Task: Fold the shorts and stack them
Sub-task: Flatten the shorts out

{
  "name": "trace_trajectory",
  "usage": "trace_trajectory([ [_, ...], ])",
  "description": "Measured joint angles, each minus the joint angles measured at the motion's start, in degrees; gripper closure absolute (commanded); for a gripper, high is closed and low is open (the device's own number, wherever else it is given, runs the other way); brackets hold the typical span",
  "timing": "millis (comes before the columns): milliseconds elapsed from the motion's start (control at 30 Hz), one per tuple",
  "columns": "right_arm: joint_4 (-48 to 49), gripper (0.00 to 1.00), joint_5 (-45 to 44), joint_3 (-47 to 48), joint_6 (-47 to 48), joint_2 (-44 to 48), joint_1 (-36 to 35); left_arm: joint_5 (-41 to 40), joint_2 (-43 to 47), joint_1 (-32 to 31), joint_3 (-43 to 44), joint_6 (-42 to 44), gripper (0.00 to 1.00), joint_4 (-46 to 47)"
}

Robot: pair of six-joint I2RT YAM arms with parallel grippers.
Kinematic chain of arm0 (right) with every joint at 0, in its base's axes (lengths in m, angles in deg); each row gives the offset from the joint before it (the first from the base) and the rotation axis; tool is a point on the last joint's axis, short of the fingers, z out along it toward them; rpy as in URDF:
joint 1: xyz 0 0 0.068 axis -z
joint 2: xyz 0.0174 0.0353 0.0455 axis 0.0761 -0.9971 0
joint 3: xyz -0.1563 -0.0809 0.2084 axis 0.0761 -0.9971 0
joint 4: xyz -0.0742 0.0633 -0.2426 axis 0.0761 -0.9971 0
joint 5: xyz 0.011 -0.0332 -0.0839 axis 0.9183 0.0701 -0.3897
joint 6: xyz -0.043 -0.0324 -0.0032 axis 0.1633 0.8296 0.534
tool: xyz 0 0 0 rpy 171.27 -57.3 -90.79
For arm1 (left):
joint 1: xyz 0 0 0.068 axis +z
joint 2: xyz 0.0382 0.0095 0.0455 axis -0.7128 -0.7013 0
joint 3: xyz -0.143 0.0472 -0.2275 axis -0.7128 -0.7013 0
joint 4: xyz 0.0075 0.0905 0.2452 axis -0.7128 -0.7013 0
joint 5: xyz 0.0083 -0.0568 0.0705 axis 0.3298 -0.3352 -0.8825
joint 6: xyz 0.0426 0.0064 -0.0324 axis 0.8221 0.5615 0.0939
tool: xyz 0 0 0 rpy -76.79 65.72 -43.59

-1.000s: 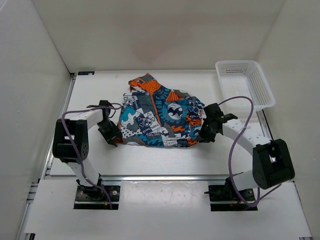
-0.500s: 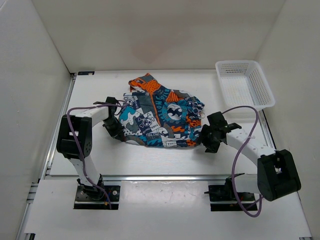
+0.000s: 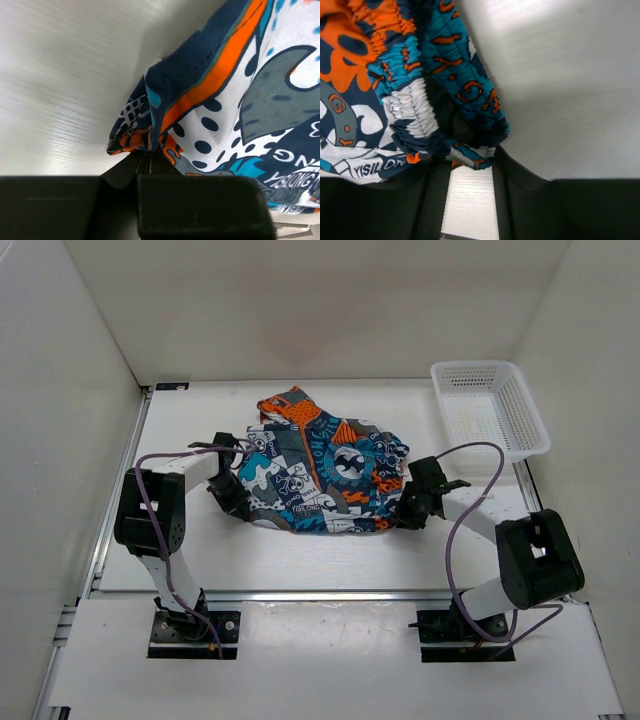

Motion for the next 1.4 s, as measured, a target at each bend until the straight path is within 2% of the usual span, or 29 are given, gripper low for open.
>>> trace_trajectory([
  [67, 1.44, 0.87, -0.31, 0.07, 0.48, -0.90, 0.02, -0.15, -0.04, 0.00, 0.13, 0.11, 0.90, 0.07],
  [100, 1.64, 0.99, -0.35, 0.13, 0.72, -1.22, 0.02, -0.26, -0.07, 0.00, 0.22, 0.22, 0.90, 0.09],
  [233, 1.11, 0.99, -1.49, 1.16, 1.86, -1.20, 0.31, -0.59, -0.02, 0.02, 2.29, 0.96, 0.90, -1.14],
  [400, -3.23, 0.99, -3.30, 6.14, 4.35, 3.21, 0.42, -1.18, 2.16, 0.02, 11.56, 2.05, 0.90, -5.73],
  [533, -8.70, 0.99, -4.59, 15.63, 7.54, 7.78, 0.42, -2.01, 6.58, 0.02, 22.77, 2.95, 0.90, -10.01],
  [667, -15.37, 0.99, -5.79, 26.88, 11.23, 11.96, 0.42, -2.14, 10.95, 1.31, 37.90, 4.17, 0.90, -15.69],
  [867, -23.93, 0.99, -4.76, 45.88, 15.41, 20.06, -0.20, 0.98, 20.35, 3.04, 57.35, 5.22, 0.90, -19.71],
  [1133, -31.08, 0.99, 3.30, 66.64, 18.86, 30.53, -1.11, 7.02, 36.63, 2.91, 73.50, 5.49, 0.90, -20.35],
  [1267, -33.99, 0.99, 8.17, 74.82, 19.61, 31.17, -1.20, 8.63, 38.27, 2.93, 82.18, 5.60, 0.90, -21.55],
  [1400, -36.87, 0.99, 10.08, 79.06, 19.85, 30.05, -1.20, 8.35, 38.18, 2.97, 83.65, 6.23, 0.90, -22.05],
])
